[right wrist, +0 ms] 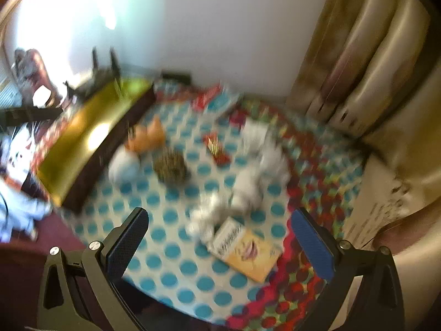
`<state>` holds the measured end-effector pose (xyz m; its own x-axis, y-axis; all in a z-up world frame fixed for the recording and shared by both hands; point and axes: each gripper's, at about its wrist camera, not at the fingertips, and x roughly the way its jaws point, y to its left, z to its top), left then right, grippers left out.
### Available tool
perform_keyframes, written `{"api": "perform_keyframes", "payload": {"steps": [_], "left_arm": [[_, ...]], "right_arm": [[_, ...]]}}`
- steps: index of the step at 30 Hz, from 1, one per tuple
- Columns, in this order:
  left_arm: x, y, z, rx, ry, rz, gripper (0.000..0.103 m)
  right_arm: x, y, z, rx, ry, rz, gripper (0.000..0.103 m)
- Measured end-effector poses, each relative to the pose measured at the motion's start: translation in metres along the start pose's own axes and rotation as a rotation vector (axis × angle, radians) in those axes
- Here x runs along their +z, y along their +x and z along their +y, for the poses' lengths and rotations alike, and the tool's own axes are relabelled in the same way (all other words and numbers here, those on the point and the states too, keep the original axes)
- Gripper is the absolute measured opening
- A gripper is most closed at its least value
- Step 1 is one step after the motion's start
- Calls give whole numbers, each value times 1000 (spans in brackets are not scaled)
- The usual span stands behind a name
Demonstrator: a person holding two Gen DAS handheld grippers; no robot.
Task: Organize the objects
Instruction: 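Grasp the yellow medicine box with the right gripper and lift it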
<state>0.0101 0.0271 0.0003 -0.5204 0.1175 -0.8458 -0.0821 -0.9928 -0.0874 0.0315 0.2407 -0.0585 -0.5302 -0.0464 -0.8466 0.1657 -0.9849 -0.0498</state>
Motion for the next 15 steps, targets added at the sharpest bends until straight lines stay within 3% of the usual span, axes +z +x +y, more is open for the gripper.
{"api": "perform_keyframes", "payload": {"steps": [5,9,15], "left_arm": [[-4,-5,-13,3,56,-12,103],[-8,-10,-25,8,105,-23,103],[-11,-7,-29,5,103,-1,103]], "right_arm": [[-24,37,-20,61,-79,87,103],[-34,62,-22,70,-208,164,103],[-40,89,-24,53,-372,219,101]]}}
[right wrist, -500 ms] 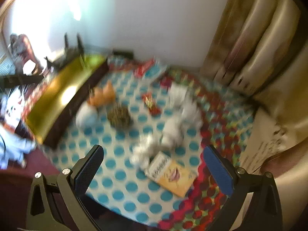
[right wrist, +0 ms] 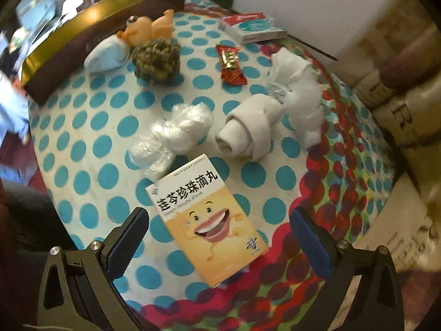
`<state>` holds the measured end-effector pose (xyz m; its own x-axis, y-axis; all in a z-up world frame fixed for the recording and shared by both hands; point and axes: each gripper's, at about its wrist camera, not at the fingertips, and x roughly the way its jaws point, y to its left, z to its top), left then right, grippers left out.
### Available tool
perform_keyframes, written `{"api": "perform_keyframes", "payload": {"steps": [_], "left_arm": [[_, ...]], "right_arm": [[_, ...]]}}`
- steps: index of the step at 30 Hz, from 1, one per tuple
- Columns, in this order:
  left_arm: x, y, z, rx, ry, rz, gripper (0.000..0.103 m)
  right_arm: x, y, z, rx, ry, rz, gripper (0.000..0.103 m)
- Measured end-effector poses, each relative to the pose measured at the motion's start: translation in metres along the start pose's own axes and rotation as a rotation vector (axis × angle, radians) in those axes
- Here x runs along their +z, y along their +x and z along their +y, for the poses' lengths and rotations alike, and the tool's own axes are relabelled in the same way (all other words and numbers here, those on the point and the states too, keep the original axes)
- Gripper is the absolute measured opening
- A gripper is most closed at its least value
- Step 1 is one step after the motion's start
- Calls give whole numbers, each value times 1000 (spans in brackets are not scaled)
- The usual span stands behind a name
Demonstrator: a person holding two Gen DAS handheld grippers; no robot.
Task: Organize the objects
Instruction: 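Grasp the yellow medicine box with the right gripper and lift it, then grasp the white cloth bundle with the left gripper while right holds the box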
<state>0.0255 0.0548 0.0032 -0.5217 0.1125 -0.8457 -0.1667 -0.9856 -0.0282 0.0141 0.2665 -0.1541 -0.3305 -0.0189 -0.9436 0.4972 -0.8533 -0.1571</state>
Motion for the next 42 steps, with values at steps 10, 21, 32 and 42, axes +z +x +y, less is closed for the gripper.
{"api": "perform_keyframes", "payload": {"steps": [10,21,32,42], "left_arm": [[-6,8,7,51,-95,35,103],[-9,20,11,63,-169,65,103],[-16,52,8,-121,-120,71,103],[-21,77,11,-395,-104,96,103]], "right_arm": [[5,13,5,35,-106,14,92],[6,13,6,134,-123,5,59],[-2,-15,0,227,19,-129,49],[-11,-44,3,258,138,-221,50]]}}
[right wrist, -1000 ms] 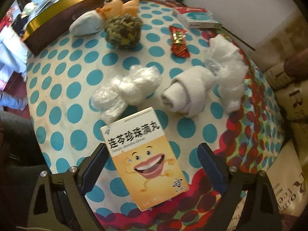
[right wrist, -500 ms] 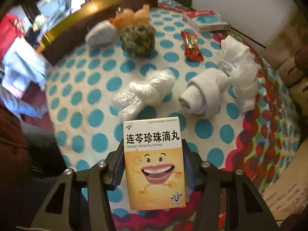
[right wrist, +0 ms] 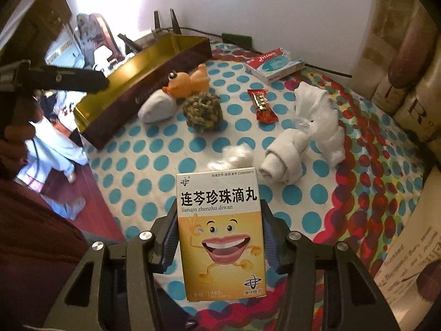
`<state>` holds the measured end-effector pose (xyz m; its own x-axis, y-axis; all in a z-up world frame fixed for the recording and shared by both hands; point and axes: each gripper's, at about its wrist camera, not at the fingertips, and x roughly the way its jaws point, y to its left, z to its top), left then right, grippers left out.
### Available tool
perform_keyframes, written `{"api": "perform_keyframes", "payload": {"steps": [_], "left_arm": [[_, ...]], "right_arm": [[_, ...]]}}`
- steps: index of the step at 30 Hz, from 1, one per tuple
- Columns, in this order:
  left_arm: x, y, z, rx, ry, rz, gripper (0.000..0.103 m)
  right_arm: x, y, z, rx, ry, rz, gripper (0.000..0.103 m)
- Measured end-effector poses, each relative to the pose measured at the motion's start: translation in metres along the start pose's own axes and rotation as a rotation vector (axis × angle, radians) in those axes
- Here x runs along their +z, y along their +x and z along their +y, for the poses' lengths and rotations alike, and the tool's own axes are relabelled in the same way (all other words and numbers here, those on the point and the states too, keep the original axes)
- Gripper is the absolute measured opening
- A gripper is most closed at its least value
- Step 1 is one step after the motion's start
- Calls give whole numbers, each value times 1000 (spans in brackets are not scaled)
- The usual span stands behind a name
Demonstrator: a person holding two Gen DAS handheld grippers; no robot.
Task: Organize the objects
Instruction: 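Grasp the white cloth bundle with the left gripper while right holds the box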
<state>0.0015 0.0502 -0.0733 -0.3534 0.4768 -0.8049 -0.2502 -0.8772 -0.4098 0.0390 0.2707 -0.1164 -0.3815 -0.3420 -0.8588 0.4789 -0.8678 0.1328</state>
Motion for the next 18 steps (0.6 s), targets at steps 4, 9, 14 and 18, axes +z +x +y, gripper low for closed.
{"api": "perform_keyframes", "payload": {"steps": [4,9,14,18], "left_arm": [[3,14,0,72,41,30,103],[6,40,11,172,45,84,102],[11,58,22,198,46,107,102],[12,70,27,238,41,136,94]], "right_arm": [[-4,-3,5,7,23,-18,50],[-4,-1,7,17,54,-26,50],[-5,-2,6,27,51,-22,50],[-6,-3,7,22,76,-31,50]]}}
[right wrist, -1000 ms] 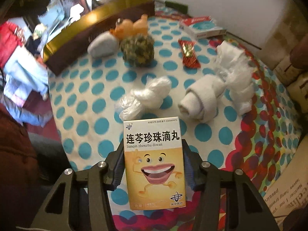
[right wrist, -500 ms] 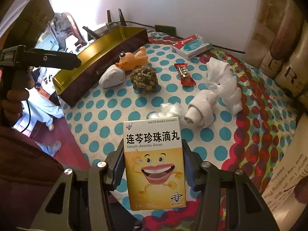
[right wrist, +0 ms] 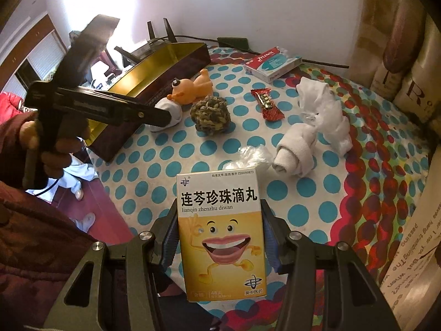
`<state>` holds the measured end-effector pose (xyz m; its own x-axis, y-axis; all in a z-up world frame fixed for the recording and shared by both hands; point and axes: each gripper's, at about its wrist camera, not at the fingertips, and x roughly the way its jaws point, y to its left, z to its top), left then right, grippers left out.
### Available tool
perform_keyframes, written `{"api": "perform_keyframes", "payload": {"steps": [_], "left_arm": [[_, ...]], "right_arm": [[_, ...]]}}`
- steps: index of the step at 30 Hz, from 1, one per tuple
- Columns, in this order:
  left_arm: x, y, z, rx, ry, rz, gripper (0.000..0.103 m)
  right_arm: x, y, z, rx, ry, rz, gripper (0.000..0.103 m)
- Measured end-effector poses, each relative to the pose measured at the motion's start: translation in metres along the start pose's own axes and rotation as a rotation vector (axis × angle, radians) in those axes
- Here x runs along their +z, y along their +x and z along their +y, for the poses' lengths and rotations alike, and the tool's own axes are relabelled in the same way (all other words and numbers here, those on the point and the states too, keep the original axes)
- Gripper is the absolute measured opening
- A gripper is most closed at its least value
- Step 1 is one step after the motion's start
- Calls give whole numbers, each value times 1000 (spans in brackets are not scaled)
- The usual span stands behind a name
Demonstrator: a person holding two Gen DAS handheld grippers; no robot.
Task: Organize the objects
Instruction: 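Grasp the white cloth bundle with the left gripper while right holds the box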
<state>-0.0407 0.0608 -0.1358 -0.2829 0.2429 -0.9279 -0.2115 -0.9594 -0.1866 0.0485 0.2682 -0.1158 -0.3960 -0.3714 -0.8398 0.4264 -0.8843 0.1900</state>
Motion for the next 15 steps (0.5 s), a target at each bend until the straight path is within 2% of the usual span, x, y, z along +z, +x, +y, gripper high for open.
{"api": "perform_keyframes", "payload": {"steps": [1,6,8,10,12,15], "left_arm": [[0,3,1,1,-5,12,85],[2,8,6,44,-19,18,77],[3,9,7,96,-16,19,57],[4,10,10,138,-13,25,45],[5,9,18,134,-33,25,42],[5,7,26,123,-55,15,45]], "right_arm": [[-1,-1,0,-2,7,-3,50],[-3,-4,-2,-6,35,-16,50],[-3,-5,-3,-9,42,-18,50],[-3,-5,-3,-11,41,-20,50],[-3,-5,-4,-7,44,-21,50],[-1,-4,-3,-3,44,-25,50]]}}
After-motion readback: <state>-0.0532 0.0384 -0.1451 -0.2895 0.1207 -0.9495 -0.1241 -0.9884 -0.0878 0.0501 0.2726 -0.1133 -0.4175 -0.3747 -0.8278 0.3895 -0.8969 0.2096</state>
